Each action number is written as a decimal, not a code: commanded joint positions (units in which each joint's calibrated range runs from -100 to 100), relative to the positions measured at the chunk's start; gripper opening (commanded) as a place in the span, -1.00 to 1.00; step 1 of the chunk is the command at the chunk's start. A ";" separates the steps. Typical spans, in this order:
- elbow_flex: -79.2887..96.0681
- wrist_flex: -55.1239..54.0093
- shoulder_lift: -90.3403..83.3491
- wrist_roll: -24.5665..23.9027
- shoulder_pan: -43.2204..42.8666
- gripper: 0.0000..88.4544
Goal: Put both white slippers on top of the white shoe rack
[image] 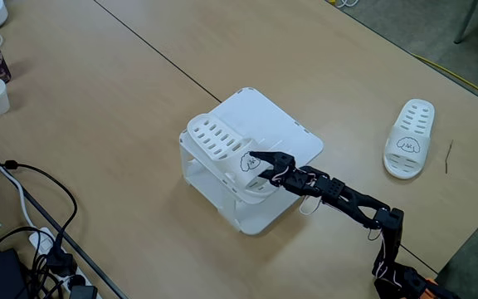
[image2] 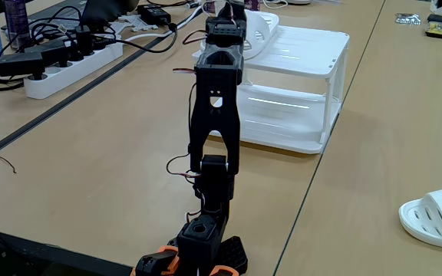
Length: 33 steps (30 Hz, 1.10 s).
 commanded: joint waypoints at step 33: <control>25.91 -0.38 -31.84 0.42 6.37 -0.49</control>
